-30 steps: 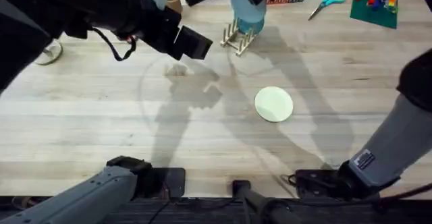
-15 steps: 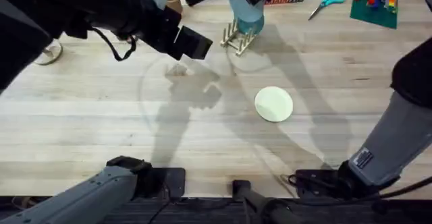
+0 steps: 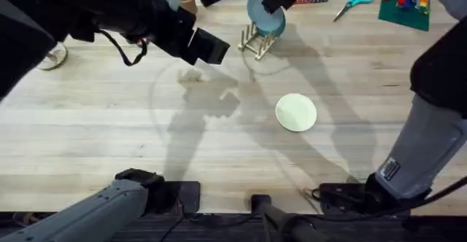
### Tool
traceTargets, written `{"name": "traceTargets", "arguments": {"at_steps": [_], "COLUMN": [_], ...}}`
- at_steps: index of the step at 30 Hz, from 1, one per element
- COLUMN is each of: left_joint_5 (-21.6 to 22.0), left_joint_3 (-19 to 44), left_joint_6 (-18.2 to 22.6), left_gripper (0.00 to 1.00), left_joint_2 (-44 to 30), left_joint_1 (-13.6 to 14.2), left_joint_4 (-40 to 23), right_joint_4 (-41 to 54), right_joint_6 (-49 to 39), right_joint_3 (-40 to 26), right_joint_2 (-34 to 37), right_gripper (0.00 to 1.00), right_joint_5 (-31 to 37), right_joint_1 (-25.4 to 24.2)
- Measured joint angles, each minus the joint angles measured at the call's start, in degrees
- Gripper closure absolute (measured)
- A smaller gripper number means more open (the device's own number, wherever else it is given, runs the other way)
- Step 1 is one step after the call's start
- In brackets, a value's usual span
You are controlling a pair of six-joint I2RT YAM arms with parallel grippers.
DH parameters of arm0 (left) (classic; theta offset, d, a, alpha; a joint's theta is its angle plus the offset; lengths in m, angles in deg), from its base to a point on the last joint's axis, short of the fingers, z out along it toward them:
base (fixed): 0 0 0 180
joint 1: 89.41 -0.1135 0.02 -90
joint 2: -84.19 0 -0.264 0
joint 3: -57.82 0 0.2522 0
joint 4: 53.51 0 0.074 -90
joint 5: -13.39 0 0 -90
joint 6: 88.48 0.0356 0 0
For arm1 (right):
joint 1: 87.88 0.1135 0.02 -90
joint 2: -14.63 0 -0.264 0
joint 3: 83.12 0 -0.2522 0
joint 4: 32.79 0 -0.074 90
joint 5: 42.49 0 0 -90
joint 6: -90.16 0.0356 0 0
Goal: Pick up the plates from the table one by one and place each into a slot on the dish rack.
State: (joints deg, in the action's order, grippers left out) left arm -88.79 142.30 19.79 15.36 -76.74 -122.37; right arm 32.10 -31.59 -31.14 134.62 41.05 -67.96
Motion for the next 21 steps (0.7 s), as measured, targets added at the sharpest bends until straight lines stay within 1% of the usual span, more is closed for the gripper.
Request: {"name": "traceTargets", "arguments": {"at_steps": [21], "left_joint_5": [0.00], "left_joint_3": [0.00], "left_joint_6": [0.00], "left_gripper": [0.006], "left_joint_2": [0.00], "left_joint_1": [0.00], "left_joint_4": [0.00], "right_joint_4": [1.20], "right_joint_6": [0.00], "right_joint_3": [0.00], "right_joint_2": [0.00], "right_gripper": [0.972], "right_joint_5": [0.02], "right_joint_1": [-0.11]}}
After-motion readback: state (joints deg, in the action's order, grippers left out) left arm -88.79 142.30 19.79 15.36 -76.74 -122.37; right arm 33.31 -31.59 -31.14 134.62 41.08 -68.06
